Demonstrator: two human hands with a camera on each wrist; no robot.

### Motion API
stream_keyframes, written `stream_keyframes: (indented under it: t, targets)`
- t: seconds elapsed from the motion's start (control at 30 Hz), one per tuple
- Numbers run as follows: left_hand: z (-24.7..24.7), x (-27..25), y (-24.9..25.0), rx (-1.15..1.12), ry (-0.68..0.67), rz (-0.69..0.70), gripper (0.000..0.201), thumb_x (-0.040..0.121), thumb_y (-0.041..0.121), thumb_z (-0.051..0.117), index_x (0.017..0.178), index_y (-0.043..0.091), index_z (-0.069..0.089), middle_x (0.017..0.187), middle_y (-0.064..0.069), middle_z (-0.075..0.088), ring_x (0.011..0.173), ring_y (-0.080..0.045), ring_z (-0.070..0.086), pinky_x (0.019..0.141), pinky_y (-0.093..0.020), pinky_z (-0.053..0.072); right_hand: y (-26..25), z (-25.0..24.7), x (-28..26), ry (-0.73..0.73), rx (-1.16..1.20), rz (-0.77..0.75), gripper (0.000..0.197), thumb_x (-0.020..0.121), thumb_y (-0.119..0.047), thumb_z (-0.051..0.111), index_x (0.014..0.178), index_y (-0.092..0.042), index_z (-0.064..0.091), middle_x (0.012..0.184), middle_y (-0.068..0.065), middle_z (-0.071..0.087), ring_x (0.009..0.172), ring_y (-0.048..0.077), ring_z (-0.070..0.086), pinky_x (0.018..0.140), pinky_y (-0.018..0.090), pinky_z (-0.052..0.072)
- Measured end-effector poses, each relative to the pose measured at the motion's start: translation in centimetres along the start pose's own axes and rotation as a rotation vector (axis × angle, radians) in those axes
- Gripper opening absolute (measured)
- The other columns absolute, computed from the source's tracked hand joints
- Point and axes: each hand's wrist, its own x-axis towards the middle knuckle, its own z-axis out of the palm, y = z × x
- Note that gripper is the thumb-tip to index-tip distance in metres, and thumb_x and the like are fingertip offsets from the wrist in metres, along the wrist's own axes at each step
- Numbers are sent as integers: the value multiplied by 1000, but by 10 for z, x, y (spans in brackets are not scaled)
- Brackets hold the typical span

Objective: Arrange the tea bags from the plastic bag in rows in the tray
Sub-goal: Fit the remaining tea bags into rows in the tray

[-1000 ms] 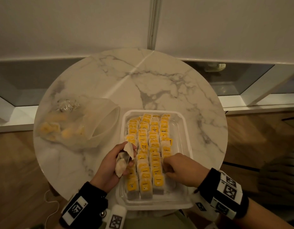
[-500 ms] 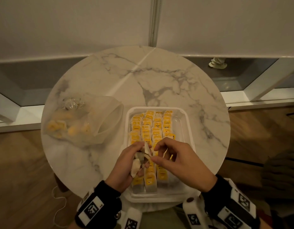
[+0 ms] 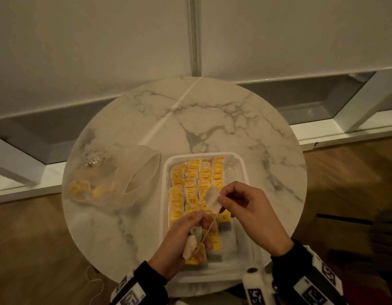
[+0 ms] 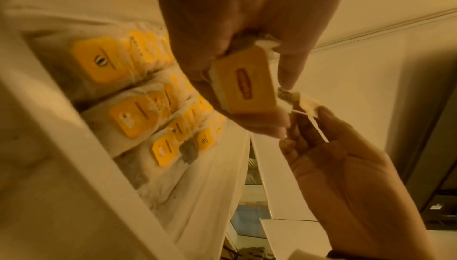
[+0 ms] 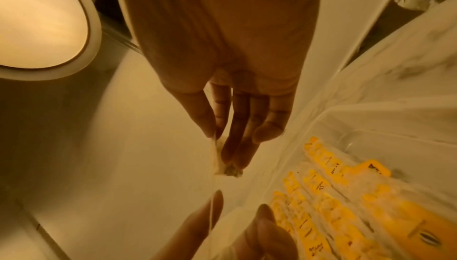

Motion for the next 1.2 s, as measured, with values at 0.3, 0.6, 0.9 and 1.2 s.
stream_keyframes:
  t: [0.3,0.6,0.9,1.2]
  targets:
    - [38,-2,-12,-144,94,-51,26,96,18,50,97,-3,63,85,-20,64,55,-26,60,47,-33,52,-3,-34,2,-80,242,69,8,98,-3,53,95,4,56,69,14,71,60,18,68,61,23,52]
    - [54,-14,-38,-245,292,-58,24,86,17,58,93,-4,65,79,-17,62,54,-23,59,44,-29,48,12,-55,35,-431,-15,220,8,97,-7,57,90,-4,58,49,2,49,39,15,44,46,25,41]
    - [43,-33,-47,-169,360,49,20,93,14,51,96,-1,63,76,-11,63,50,-18,53,39,-24,42,30,-29,51,-938,-915,91,10,89,-20,67,80,-15,67,69,-11,54,70,9,54,66,21,42]
    - [4,-39,-41,-146,384,129,20,93,12,53,99,-4,64,77,-10,63,51,-17,55,37,-24,43,36,0,67,-946,-1129,81,7,87,-8,67,88,-9,73,95,3,72,80,19,64,76,32,57]
